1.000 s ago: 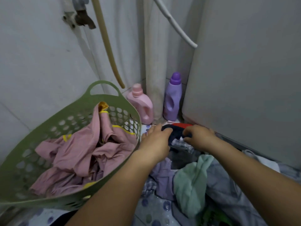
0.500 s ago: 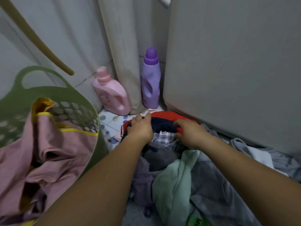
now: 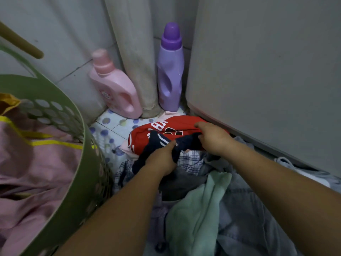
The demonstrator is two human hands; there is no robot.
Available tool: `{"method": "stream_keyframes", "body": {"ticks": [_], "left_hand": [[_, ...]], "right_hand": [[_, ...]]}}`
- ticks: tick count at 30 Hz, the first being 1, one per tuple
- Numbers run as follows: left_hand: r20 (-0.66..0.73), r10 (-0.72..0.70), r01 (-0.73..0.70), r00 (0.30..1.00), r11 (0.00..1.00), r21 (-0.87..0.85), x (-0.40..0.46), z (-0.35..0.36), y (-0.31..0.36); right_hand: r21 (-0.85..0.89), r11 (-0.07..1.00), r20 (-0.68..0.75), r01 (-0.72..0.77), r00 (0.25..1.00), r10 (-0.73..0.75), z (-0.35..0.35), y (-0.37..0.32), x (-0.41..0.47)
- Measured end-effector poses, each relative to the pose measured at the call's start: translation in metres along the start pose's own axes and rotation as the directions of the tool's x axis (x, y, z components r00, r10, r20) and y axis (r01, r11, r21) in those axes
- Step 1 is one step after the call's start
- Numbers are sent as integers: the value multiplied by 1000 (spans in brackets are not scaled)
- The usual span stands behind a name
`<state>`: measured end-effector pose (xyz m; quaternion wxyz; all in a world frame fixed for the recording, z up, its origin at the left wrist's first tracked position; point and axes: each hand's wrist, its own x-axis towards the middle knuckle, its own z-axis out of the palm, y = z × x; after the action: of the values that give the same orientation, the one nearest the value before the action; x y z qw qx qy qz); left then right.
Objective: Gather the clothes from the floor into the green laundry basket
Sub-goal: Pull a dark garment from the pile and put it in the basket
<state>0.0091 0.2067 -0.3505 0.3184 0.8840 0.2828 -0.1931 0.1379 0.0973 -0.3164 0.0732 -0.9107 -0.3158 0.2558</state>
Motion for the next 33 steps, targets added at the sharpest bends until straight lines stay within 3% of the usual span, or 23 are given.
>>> {"method": "stream_keyframes", "body": {"ticks": [4, 7, 12, 15, 18, 22, 26, 28, 33], "left_hand": [[-14, 38, -38, 999, 996, -74, -15, 12, 1], [-79, 7, -26, 997, 969, -244, -26, 4, 5], [-224, -8, -113, 975, 846, -522, -55, -26, 16], [-300, -15, -199, 954, 715, -670, -79, -45, 25], [-359, -23, -279, 933, 584, -762, -111, -64, 38], [-438, -15, -396, 899, 400, -827, -154, -85, 58], [-494, -23, -486, 869, 149, -861, -199, -110, 73], [-500, -44, -499, 865, 33, -866, -220, -122, 79], [-463, -66, -464, 884, -256, -848, -266, -148, 87]], "right_hand": [[-84, 995, 201, 62, 979, -44, 13, -6, -3], [-68, 987, 237, 146, 963, -127, 18, -11, -16], [310, 936, 213, 168, 947, -240, 0, -18, -50], [477, 864, 216, 162, 931, -294, -15, -23, -76], [553, 807, 90, 209, 947, -307, -25, -31, -101], [696, 668, -81, 263, 953, -292, -25, -40, -127], [749, 579, -134, 322, 930, -343, -19, -50, -157], [734, 595, -153, 326, 934, -323, -13, -56, -165], [591, 777, -177, 216, 975, -136, 6, -88, -191]]}}
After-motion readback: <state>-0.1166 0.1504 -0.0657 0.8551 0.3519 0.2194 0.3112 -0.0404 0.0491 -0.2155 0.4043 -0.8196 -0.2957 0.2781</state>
